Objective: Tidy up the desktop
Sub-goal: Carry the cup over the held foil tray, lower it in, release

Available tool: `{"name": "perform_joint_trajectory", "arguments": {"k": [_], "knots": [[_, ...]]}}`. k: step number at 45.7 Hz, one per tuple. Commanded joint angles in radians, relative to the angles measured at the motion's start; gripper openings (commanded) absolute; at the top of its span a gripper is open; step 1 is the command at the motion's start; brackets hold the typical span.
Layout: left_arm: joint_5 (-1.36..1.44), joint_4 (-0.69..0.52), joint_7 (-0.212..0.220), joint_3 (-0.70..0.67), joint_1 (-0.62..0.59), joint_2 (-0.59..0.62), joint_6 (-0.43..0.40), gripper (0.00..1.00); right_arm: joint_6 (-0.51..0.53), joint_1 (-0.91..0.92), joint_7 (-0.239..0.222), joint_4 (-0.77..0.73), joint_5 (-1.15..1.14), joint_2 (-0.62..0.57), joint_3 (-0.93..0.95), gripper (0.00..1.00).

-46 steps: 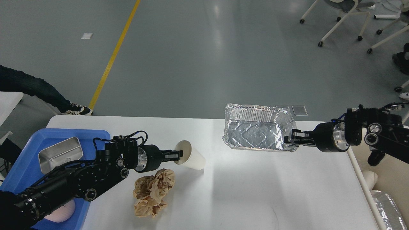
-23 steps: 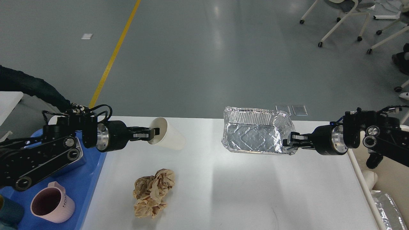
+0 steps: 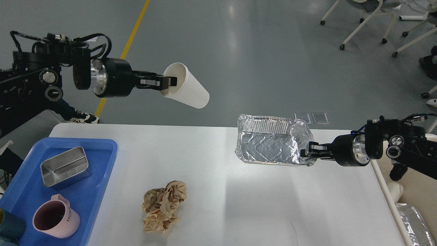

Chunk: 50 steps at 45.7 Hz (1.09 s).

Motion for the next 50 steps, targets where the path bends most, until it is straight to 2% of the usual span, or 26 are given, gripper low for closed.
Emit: {"name": "perform_joint_trajectory", "arguments": {"k": [1,10,15,20,34,50], "knots": [[0.004,0.101,0.001,0.030,-0.118,-0.132,-0.046,0.01,0.000,0.000,0.001,0.000,0.001,-0.001,0.002,0.00],[0.005,0.324,-0.006,0.156,-0.233,-0.373,-0.074,0.02,0.000,0.000,0.001,0.000,0.000,-0.001,0.005,0.00],[0.010,0.433,-0.012,0.206,-0.242,-0.497,-0.075,0.03,0.000,-0.002,0.001,0.000,0.001,-0.001,0.005,0.00],[0.018,0.482,-0.012,0.249,-0.233,-0.581,-0.063,0.03,0.000,-0.005,0.002,0.000,0.001,-0.001,0.005,0.00],[0.019,0.559,-0.009,0.372,-0.205,-0.727,0.014,0.03,0.000,-0.005,0.002,0.000,0.001,0.007,0.005,0.00],[0.005,0.688,-0.005,0.455,-0.147,-0.816,0.101,0.04,-0.001,-0.007,0.002,0.000,0.001,0.008,0.018,0.00]]}}
